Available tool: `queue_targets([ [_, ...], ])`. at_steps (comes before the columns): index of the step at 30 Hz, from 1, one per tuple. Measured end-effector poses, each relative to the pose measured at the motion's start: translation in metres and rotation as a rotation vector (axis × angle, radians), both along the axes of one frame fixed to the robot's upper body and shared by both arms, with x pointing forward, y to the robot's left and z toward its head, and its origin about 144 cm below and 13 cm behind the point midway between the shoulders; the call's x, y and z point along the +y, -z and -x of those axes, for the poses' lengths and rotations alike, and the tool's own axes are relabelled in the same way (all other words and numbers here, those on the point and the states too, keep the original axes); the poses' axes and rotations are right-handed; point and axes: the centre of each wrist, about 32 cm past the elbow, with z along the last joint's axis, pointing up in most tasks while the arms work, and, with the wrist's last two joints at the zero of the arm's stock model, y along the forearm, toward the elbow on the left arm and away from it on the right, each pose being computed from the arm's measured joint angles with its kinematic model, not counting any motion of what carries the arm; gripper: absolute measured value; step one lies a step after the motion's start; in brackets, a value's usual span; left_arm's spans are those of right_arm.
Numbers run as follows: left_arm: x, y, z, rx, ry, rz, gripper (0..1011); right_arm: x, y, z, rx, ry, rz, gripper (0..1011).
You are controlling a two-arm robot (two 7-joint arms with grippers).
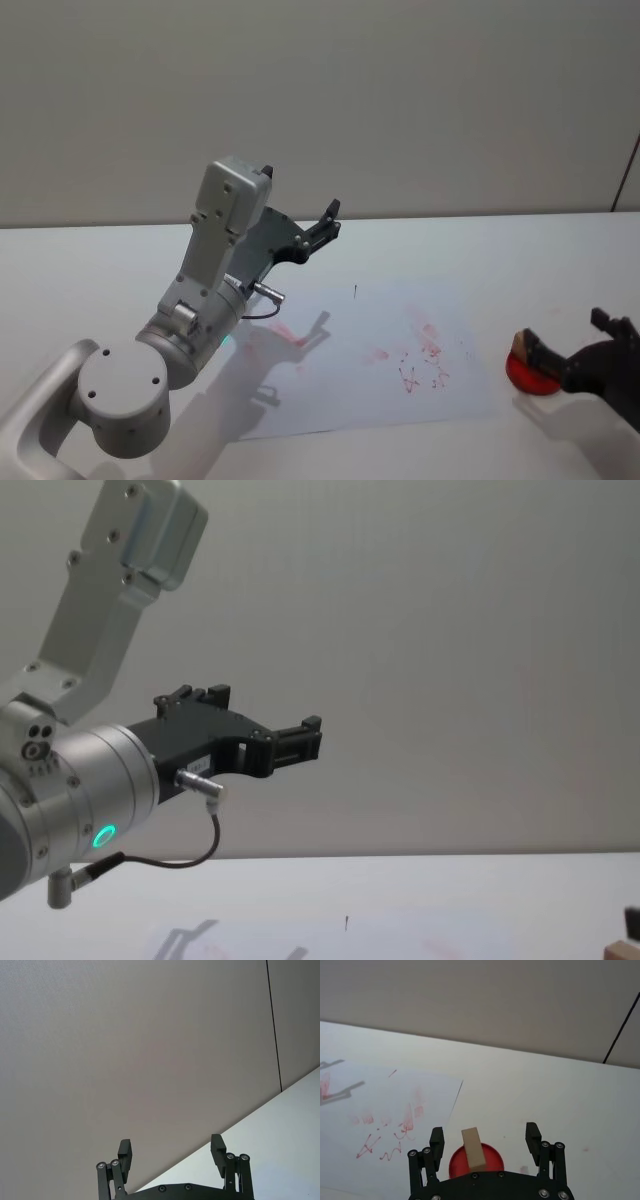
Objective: Use the one hand to pick up the stamp and affix it onto the A4 paper.
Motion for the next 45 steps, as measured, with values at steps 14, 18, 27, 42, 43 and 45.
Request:
queue_targets([
  [14,0.0,0.0,0.0,0.0,0.0,0.0,1001,0.003,0.011,-0.015,0.098,-0.069,0.059,1001],
  [18,0.0,0.0,0.0,0.0,0.0,0.0,1001,0.004,0.012,-0.019,0.106,-0.083,0.075,1001],
  [27,0.0,0.0,0.0,0.0,0.0,0.0,1001,0.006,0.014,-0.025,0.117,-0.101,0.098,1001],
  [42,0.0,0.0,0.0,0.0,0.0,0.0,1001,0.007,0.016,-0.03,0.125,-0.115,0.116,761],
  [43,0.0,0.0,0.0,0.0,0.0,0.0,1001,0.007,0.016,-0.03,0.126,-0.116,0.117,705],
  [45,0.0,0.0,0.0,0.0,0.0,0.0,1001,0.007,0.016,-0.03,0.127,-0.116,0.118,624],
])
